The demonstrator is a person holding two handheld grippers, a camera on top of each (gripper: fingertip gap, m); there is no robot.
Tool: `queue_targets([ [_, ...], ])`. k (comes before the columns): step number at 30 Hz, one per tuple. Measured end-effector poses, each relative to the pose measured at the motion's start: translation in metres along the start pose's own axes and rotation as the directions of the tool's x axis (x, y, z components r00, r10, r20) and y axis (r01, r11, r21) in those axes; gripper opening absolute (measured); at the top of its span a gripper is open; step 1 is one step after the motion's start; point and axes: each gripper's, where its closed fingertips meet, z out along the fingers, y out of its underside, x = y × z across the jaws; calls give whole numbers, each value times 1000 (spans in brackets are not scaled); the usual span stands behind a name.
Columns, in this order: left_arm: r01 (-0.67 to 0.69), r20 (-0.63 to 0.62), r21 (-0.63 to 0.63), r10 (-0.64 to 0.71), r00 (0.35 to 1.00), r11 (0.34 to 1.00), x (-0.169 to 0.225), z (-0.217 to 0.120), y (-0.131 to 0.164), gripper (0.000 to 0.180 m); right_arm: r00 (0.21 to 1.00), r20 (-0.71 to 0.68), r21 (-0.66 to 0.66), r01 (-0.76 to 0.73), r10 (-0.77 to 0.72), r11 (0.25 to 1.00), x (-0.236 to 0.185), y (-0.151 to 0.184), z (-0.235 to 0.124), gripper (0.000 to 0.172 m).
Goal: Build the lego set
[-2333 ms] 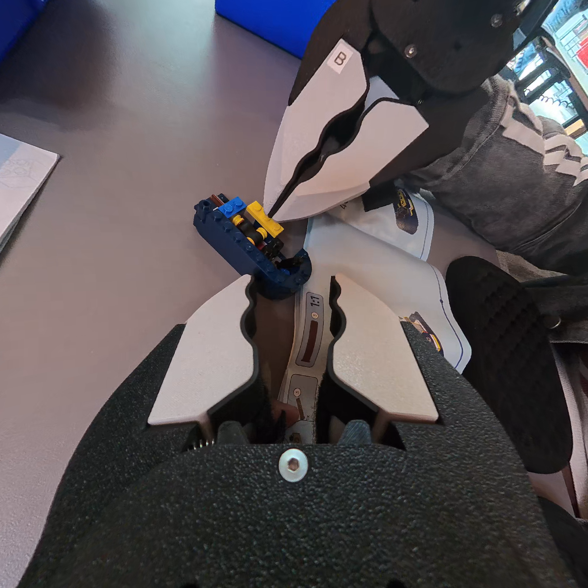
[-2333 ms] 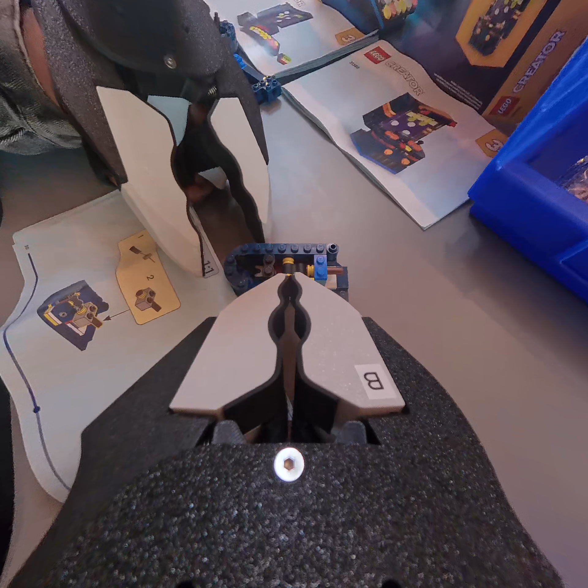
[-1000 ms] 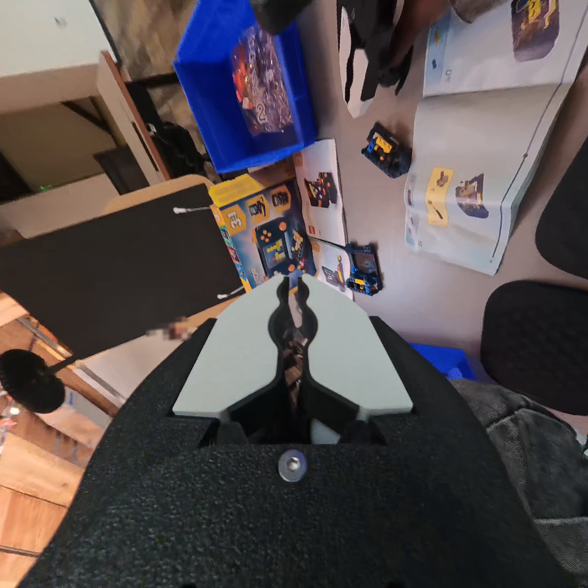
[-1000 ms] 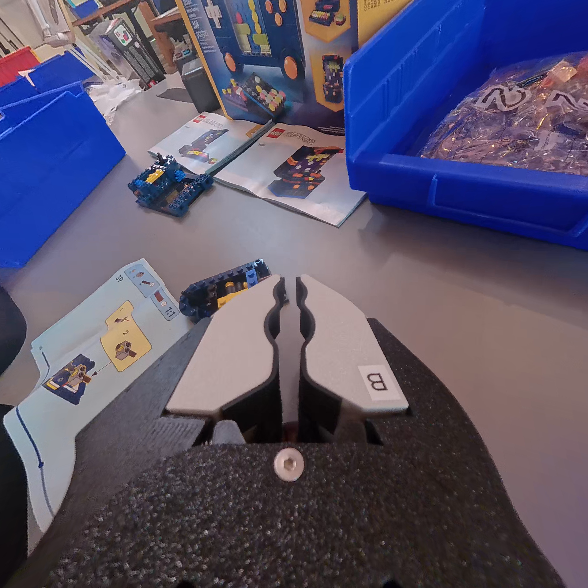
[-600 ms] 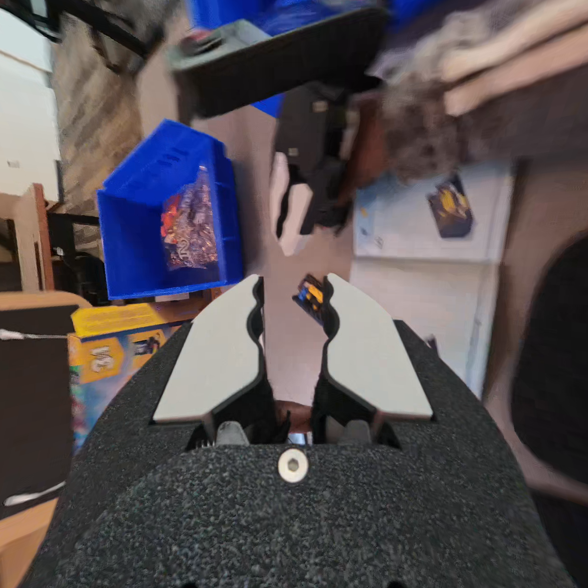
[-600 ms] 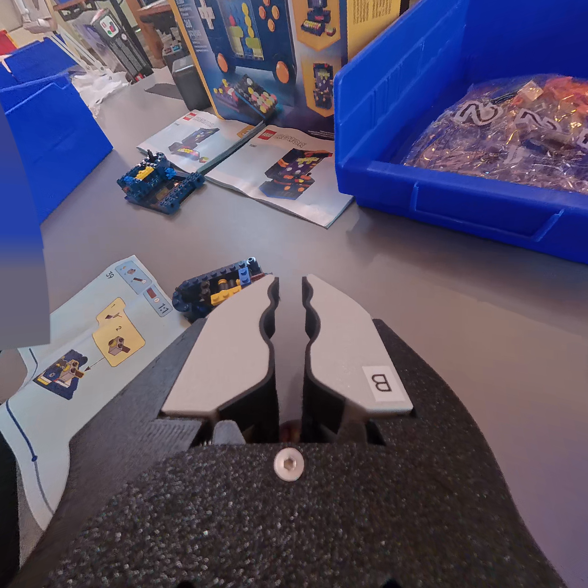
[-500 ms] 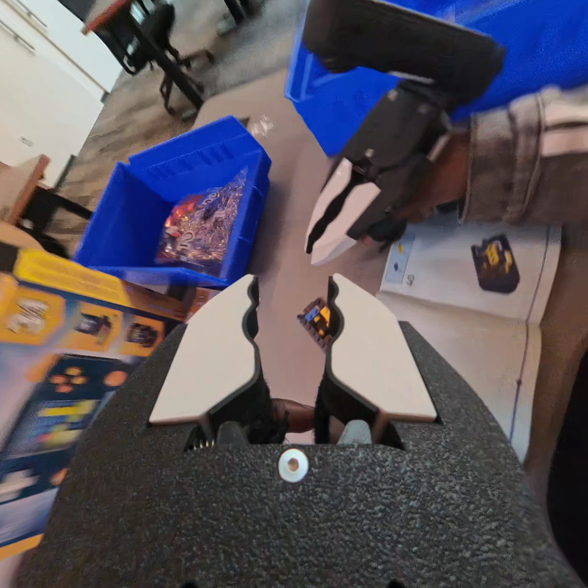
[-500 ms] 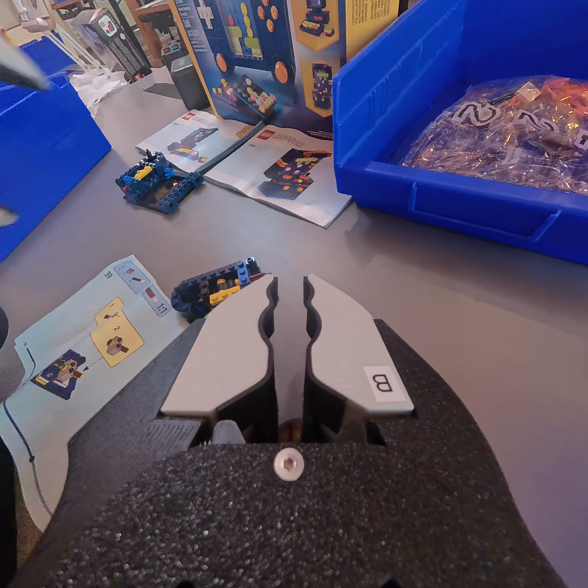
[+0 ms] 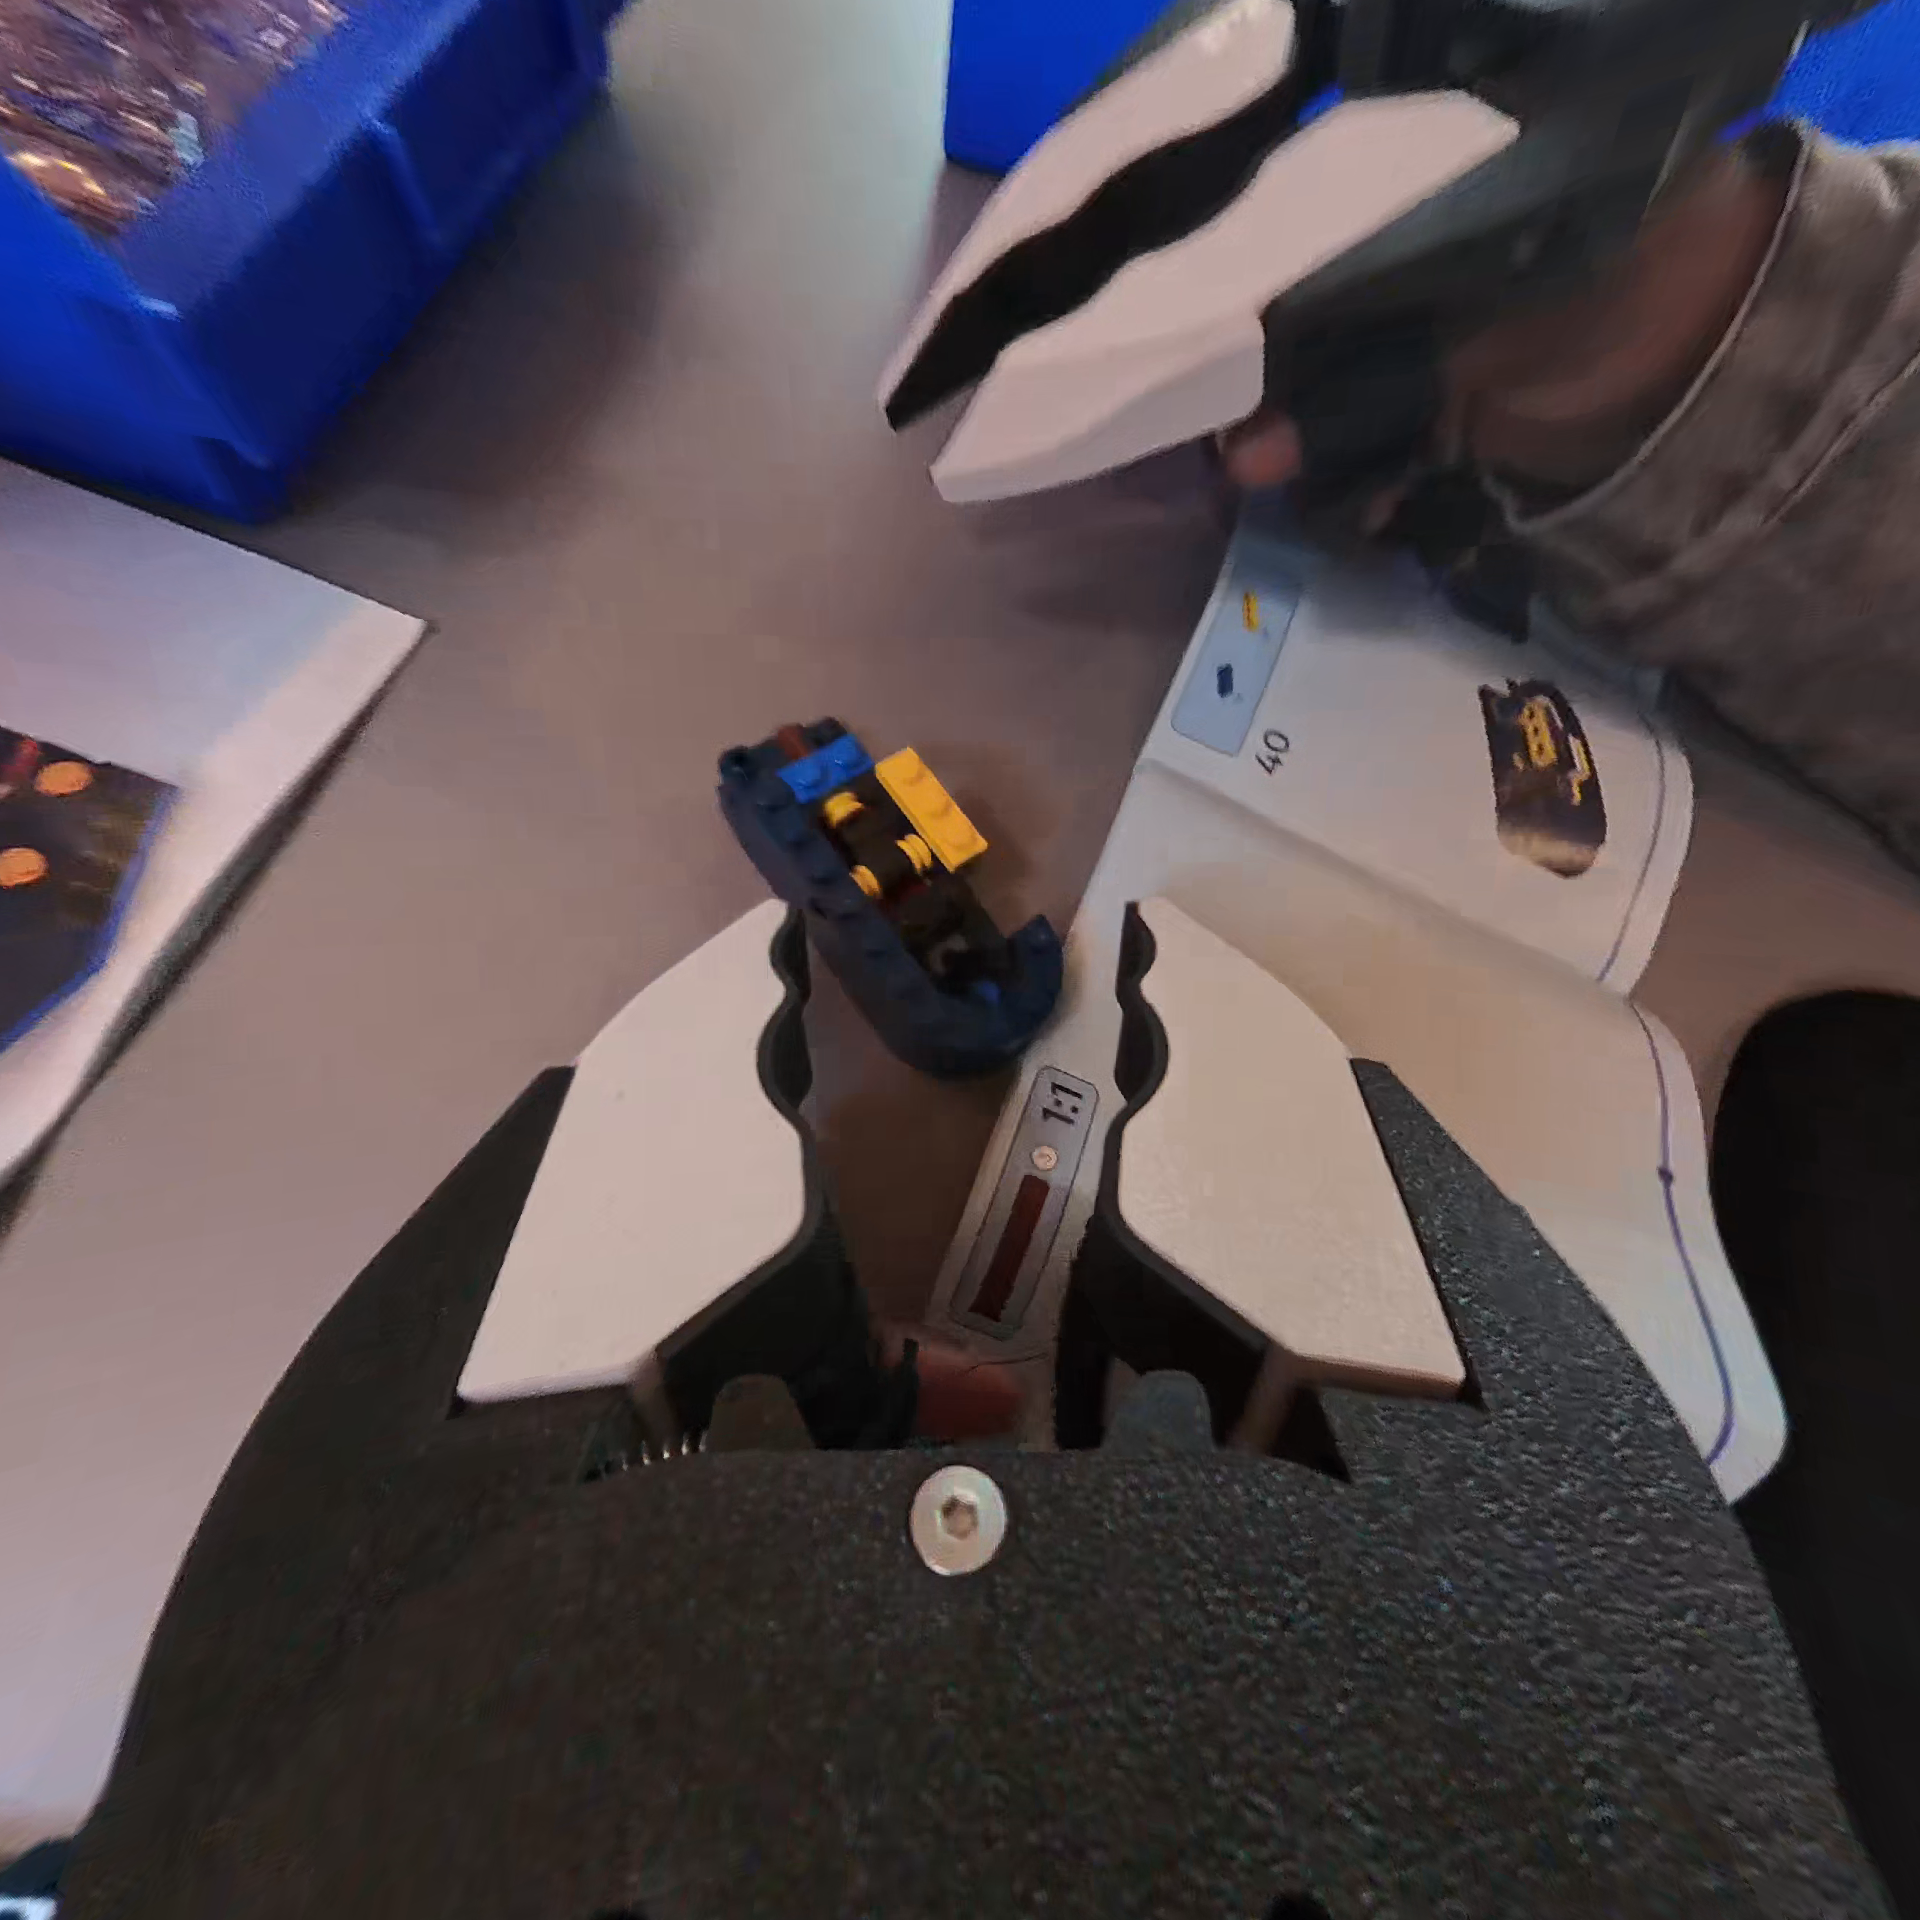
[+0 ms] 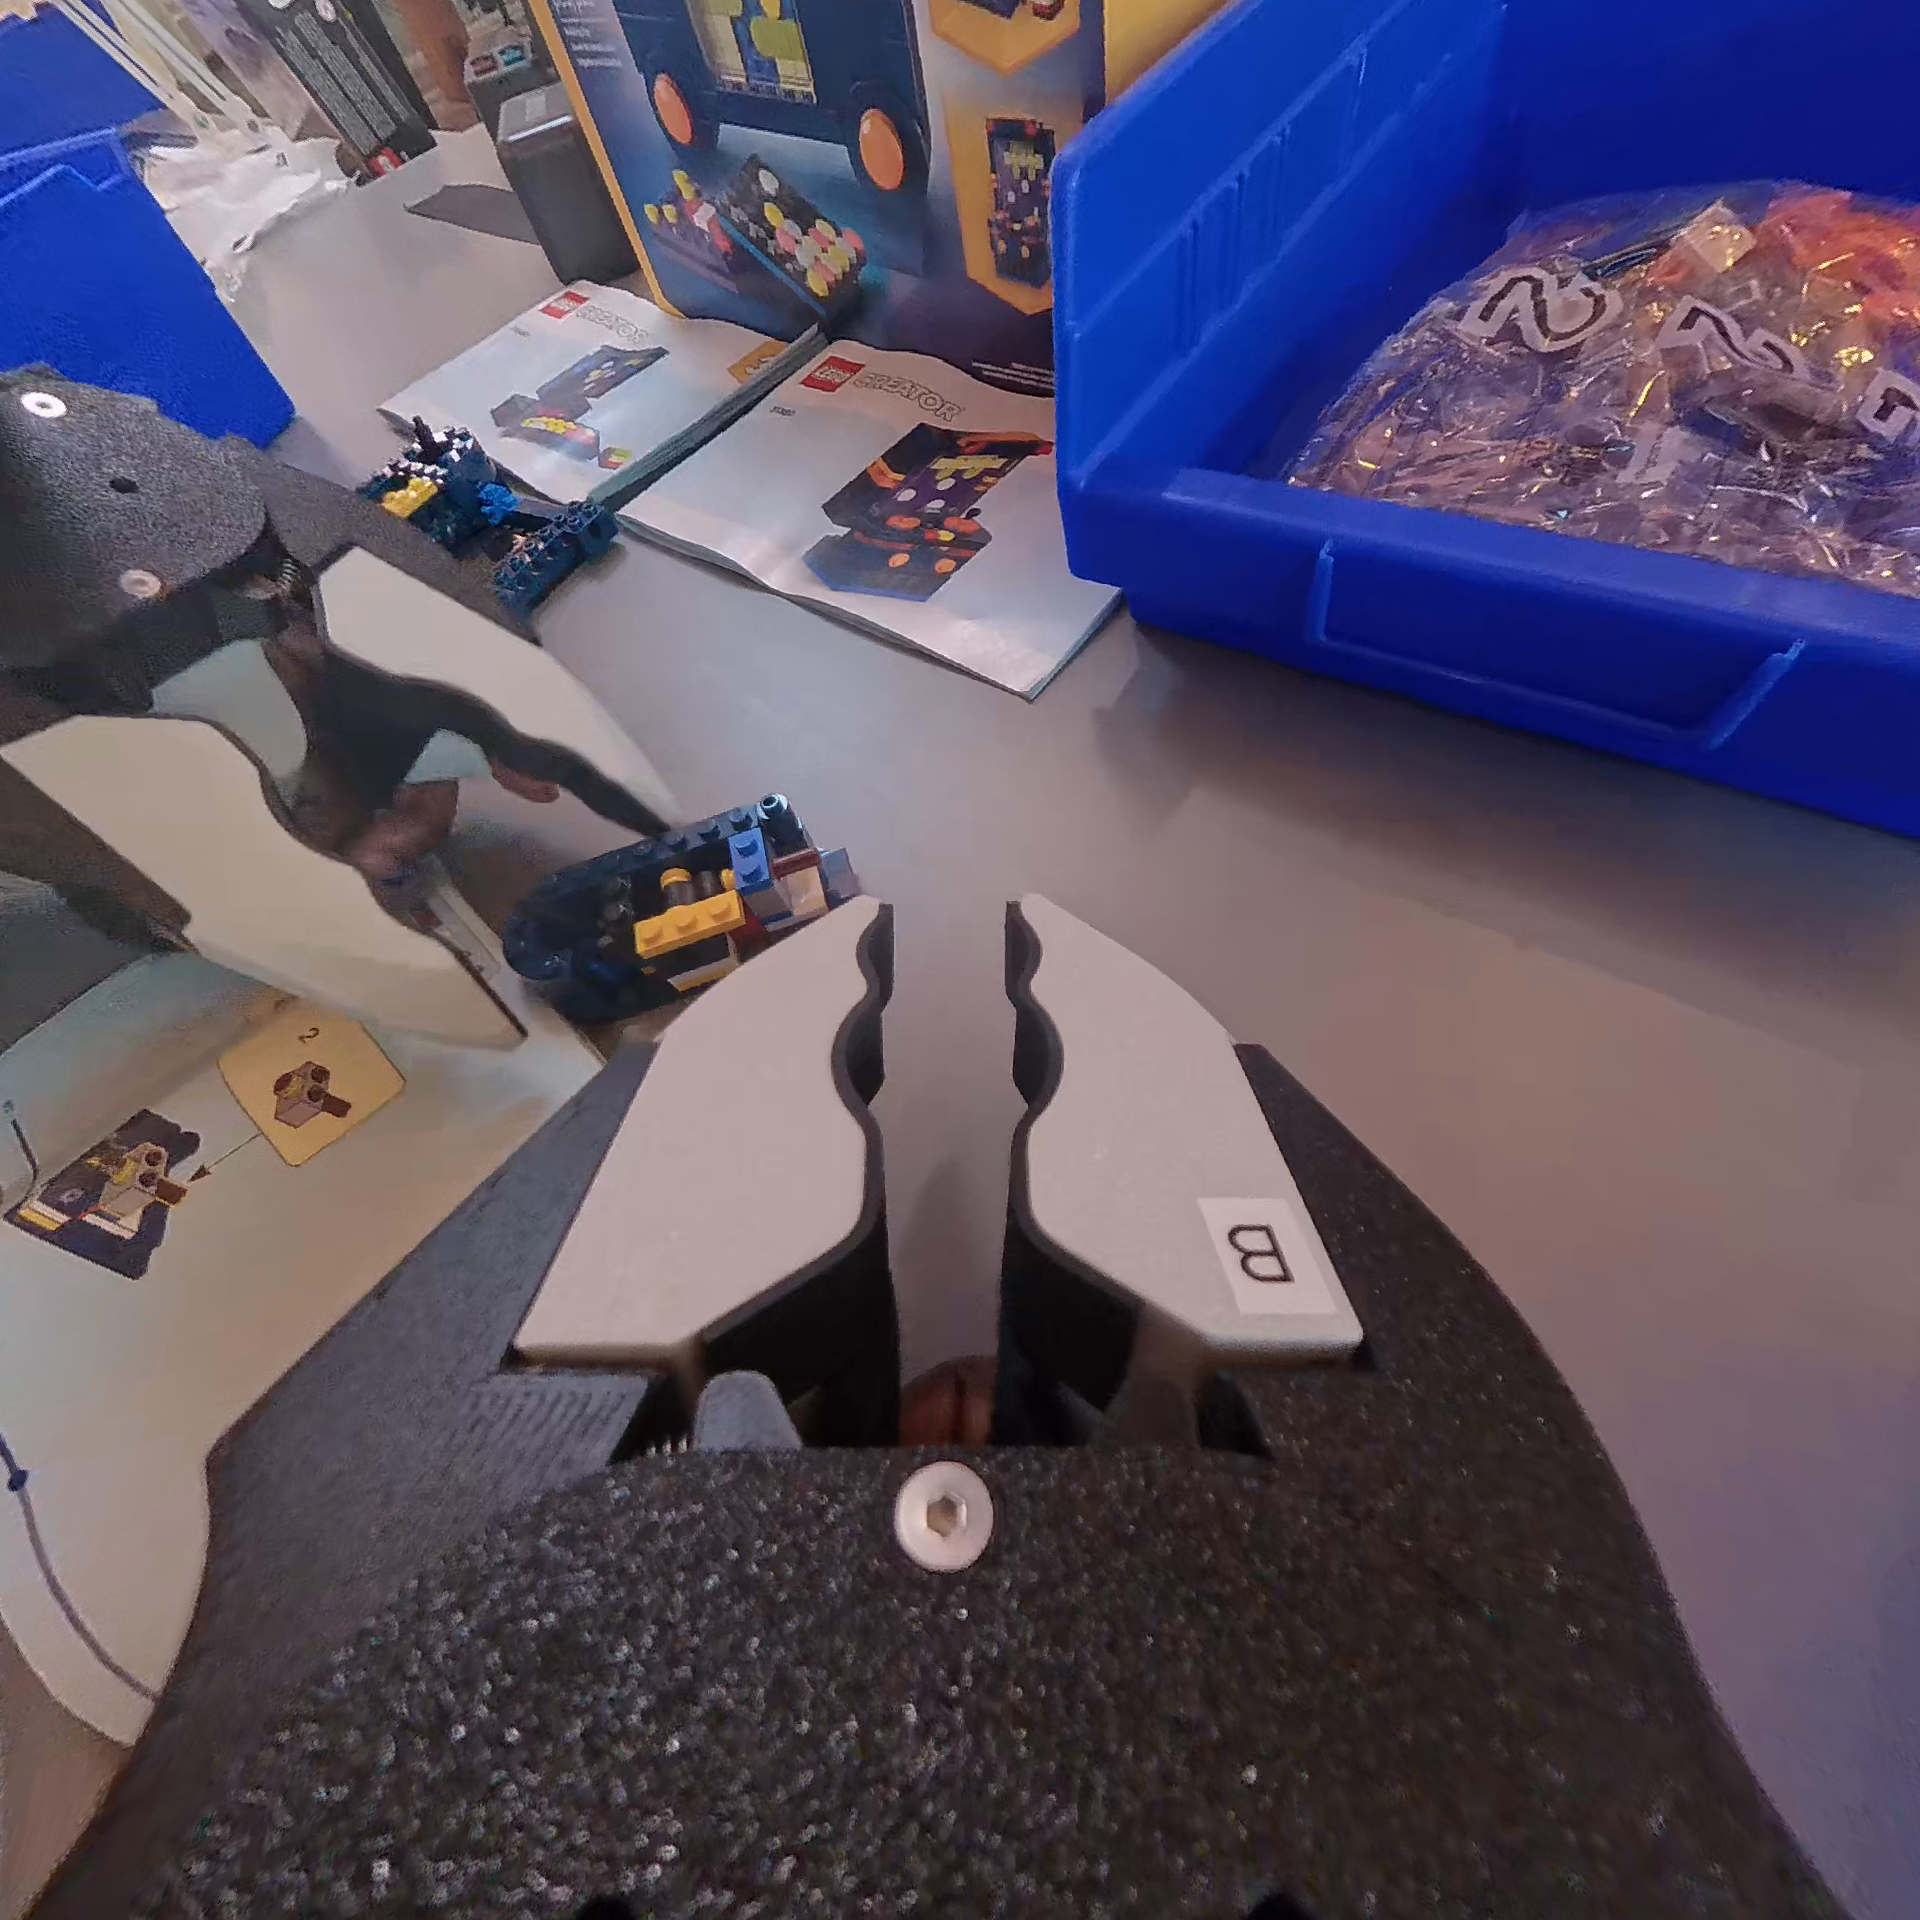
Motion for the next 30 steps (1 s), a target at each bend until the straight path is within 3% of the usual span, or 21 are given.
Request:
queue_targets([
  [6,-51,44,-57,53,998,997,-13,-3,9,54,998,41,-114,42,-38,993,-6,15,1,19],
  [9,-52,123,-74,61,991,996,-34,-10,14,51,994,52,-225,101,-92,969,-4,30,-6,19],
  [13,-11,251,-69,28,968,998,-63,-21,17,49,994,19,-225,110,-109,968,2,21,-28,19],
  [16,-36,317,13,30,948,999,-68,-31,0,49,994,5,-211,105,-107,972,1,12,-52,33],
  [19,-214,404,152,137,904,965,-49,-48,-39,41,996,-61,-121,55,-63,991,-3,6,-81,41],
  [22,-379,279,224,313,908,898,18,-39,-61,34,994,-110,-76,-17,9,997,-11,23,-106,54],
  [25,-380,-8,209,390,921,901,90,-11,-44,35,980,-197,-227,-75,30,971,-12,69,-133,63],
  [27,-350,-104,117,362,926,929,106,10,-23,36,965,-263,-332,-112,22,937,-11,97,-148,68],
  [30,-364,-126,-64,354,927,929,96,31,13,36,932,-363,-396,-138,-16,908,-5,124,-161,75],
])
